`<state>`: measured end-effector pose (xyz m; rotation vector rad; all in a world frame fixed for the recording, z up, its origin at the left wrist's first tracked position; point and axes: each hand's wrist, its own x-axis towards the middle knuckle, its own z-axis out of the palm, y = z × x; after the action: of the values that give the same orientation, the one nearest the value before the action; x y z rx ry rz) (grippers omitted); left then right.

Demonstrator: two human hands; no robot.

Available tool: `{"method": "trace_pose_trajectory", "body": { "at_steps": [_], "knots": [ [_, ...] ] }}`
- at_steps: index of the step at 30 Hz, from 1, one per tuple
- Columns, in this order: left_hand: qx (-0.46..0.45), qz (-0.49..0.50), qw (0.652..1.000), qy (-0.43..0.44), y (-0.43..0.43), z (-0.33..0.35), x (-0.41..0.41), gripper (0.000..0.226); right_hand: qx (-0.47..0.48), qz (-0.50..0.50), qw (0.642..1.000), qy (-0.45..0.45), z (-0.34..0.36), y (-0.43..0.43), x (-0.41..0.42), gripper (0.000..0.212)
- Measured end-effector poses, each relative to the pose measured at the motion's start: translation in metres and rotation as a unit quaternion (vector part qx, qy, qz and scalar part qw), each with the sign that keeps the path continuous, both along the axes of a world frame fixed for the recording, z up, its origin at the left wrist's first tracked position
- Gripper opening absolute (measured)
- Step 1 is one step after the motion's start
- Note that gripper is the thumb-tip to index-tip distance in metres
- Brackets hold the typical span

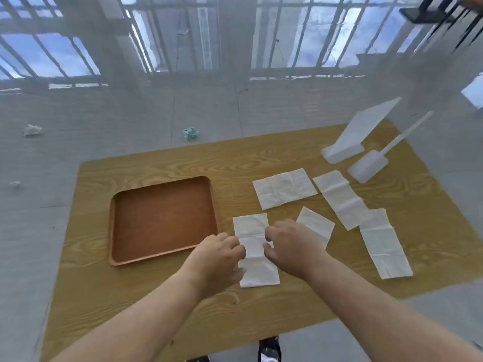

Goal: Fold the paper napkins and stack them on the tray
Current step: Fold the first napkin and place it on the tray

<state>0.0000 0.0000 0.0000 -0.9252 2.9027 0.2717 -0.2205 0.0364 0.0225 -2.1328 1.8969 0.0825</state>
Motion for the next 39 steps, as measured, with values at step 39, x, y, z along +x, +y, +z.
{"method": "trace_pose_trajectory", "body": {
  "at_steps": [39],
  "knots": [
    [0.01, 0.032, 0.999, -0.041, 0.005, -0.067, -0.025, 0.043, 0.061, 0.074, 0.995, -0.037, -0.078, 0.01, -0.01, 0.021]
  ]
}}
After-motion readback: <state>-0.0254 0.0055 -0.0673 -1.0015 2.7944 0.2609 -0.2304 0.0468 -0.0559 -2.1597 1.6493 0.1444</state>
